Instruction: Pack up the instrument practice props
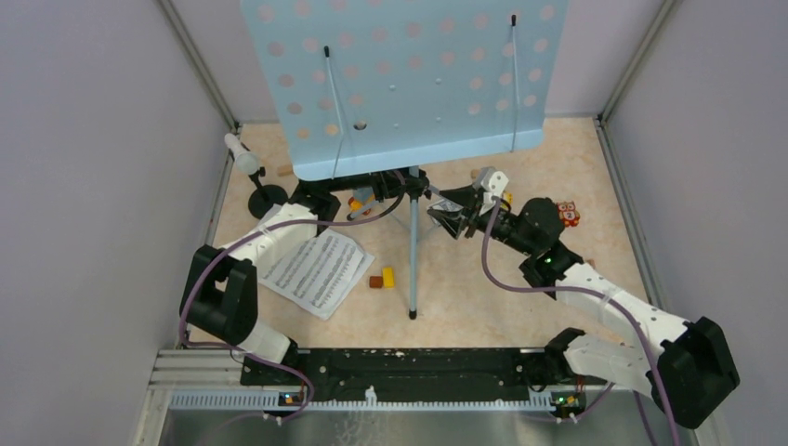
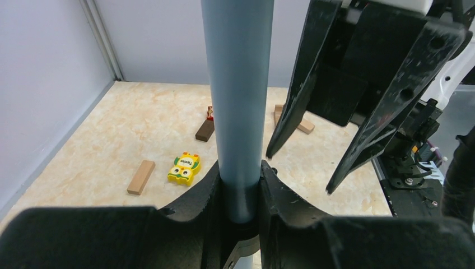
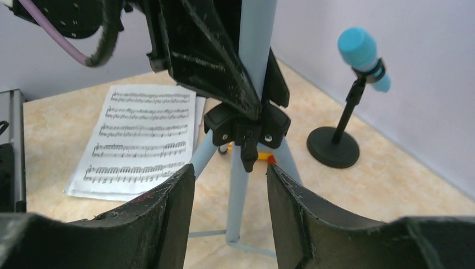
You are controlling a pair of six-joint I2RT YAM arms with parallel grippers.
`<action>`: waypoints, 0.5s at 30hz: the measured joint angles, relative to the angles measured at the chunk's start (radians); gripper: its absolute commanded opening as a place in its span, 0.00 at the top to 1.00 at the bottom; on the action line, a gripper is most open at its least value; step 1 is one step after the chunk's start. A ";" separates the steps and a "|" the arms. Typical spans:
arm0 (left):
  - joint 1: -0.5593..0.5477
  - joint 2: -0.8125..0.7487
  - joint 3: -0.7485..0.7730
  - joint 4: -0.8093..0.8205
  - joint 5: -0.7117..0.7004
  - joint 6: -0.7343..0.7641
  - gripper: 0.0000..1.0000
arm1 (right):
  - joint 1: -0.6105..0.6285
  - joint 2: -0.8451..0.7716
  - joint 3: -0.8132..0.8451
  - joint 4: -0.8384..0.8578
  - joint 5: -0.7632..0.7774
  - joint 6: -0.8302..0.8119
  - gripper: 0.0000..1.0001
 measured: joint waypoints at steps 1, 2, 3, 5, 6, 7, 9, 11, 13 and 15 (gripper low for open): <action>0.000 0.000 0.000 0.001 0.000 0.000 1.00 | -0.001 0.019 0.000 0.002 -0.008 0.003 0.52; 0.000 0.000 0.000 0.001 0.000 0.000 1.00 | -0.002 0.036 0.000 0.005 -0.014 0.006 0.52; 0.000 0.000 0.000 0.001 0.000 0.000 1.00 | -0.002 0.053 0.001 0.009 -0.020 0.007 0.52; 0.000 0.000 0.000 0.001 0.000 0.000 1.00 | -0.002 0.081 0.003 0.021 -0.024 0.005 0.52; 0.000 0.000 0.000 0.001 0.000 0.000 1.00 | -0.002 0.093 0.008 0.020 -0.023 0.004 0.52; 0.000 0.000 0.000 0.001 0.000 0.000 1.00 | -0.002 0.102 0.014 0.021 -0.023 0.000 0.52; 0.000 0.000 0.001 0.001 0.000 0.000 1.00 | -0.003 0.116 0.023 0.030 -0.019 -0.004 0.52; 0.000 0.000 0.002 0.000 0.000 0.000 1.00 | -0.003 0.126 0.028 0.046 -0.014 -0.011 0.54; 0.000 0.000 0.002 0.000 0.000 0.000 1.00 | -0.003 0.132 0.028 0.053 -0.008 -0.018 0.58; 0.000 0.000 0.002 0.000 0.000 0.000 1.00 | -0.003 0.139 0.029 0.059 0.000 -0.025 0.65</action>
